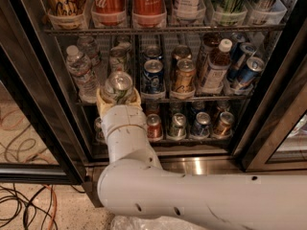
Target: Pick 7up can from middle shelf of fridge
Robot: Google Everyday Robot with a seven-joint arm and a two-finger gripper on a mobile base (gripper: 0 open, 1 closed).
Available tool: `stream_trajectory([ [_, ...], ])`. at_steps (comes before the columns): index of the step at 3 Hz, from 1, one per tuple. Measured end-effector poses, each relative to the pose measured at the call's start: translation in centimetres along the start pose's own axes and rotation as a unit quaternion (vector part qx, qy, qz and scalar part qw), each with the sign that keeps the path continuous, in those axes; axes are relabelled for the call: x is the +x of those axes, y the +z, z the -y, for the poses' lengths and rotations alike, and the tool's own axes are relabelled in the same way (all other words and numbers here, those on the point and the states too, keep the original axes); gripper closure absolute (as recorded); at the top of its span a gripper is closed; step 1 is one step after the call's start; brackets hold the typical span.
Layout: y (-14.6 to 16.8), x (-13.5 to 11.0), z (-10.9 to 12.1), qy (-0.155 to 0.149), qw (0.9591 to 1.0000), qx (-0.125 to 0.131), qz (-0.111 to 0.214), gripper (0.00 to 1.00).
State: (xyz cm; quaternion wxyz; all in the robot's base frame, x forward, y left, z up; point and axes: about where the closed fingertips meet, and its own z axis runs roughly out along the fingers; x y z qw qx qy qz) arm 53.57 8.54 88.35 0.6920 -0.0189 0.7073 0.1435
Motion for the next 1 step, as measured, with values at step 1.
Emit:
stream_trajectory([
  [1, -0.04, -0.17, -0.08, 0.004, 1.0, -0.001, 0.001, 1.0],
])
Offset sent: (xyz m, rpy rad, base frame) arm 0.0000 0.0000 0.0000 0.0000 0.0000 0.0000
